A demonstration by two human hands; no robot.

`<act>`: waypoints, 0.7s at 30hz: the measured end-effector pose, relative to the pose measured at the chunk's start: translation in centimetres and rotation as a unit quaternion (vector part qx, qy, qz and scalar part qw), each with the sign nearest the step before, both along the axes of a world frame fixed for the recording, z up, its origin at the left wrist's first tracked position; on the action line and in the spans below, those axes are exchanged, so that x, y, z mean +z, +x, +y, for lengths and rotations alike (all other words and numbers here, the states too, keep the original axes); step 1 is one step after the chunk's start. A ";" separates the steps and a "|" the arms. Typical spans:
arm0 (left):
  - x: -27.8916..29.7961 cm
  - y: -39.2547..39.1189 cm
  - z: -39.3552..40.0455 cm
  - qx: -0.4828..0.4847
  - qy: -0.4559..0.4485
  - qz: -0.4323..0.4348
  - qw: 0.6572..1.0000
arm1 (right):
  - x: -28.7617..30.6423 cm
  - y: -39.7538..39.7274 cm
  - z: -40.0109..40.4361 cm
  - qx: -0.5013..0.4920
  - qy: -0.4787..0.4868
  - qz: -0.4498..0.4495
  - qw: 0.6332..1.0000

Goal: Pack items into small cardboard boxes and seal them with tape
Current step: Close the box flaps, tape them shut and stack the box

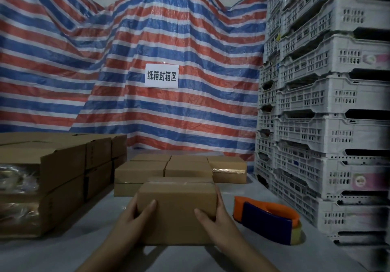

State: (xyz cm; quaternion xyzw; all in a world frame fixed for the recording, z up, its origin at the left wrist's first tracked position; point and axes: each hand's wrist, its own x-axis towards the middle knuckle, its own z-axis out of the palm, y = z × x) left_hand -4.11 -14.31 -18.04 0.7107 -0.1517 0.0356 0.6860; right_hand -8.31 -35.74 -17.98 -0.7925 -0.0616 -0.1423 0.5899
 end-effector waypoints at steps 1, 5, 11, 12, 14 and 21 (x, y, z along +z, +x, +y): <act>-0.1 0.2 -0.1 0.004 -0.004 -0.006 1.000 | 0.0 0.1 0.0 -0.002 0.001 0.000 1.000; 1.9 0.8 -1.9 0.088 -0.023 -0.060 0.994 | 1.6 0.5 -1.0 -0.036 0.031 -0.023 0.999; 10.6 2.6 -10.0 0.072 -0.047 -0.141 0.986 | 9.8 2.3 -8.4 -0.128 0.083 -0.087 0.984; 11.8 3.4 -11.9 0.073 -0.044 -0.150 0.985 | 11.1 2.8 -10.1 -0.133 0.093 -0.082 0.983; 13.4 5.2 -15.5 0.068 -0.018 -0.166 0.984 | 13.0 3.9 -13.6 -0.150 0.098 -0.069 0.981; 11.4 13.0 -22.7 -0.146 0.156 -0.149 0.965 | 12.4 8.9 -22.6 -0.156 0.144 0.085 0.973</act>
